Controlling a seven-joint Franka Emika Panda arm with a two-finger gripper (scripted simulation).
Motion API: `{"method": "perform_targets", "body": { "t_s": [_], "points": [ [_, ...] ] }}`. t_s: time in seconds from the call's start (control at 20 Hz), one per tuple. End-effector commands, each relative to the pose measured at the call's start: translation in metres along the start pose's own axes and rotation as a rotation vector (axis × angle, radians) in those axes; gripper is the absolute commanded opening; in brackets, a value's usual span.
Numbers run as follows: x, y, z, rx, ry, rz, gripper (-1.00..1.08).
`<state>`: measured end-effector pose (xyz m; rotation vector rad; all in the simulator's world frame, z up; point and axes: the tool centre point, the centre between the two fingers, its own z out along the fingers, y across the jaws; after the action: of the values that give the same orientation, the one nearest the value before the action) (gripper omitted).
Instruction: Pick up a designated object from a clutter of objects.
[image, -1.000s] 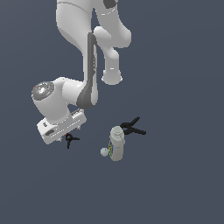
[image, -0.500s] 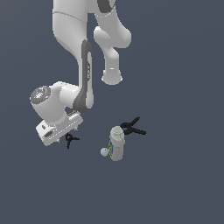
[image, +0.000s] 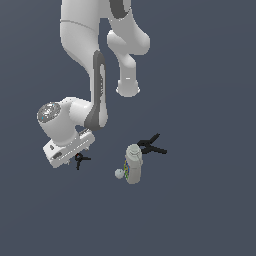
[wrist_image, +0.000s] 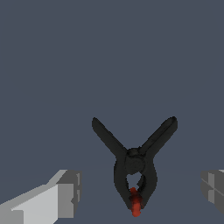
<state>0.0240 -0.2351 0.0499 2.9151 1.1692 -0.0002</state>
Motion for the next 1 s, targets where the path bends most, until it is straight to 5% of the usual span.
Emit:
{"method": "perform_targets", "body": {
  "t_s": [0.0, 0.45, 0.5, 0.95],
  "points": [
    [0.0, -0.001, 0.012, 0.001, 0.0, -0.001, 1.0],
    [0.0, 0.0, 0.036, 0.001, 0.0, -0.003, 1.0],
    [0.0, 0.0, 0.036, 0.001, 0.0, -0.003, -1.0],
    [0.0, 0.0, 0.036, 0.001, 0.0, -0.003, -1.0]
  ]
}}
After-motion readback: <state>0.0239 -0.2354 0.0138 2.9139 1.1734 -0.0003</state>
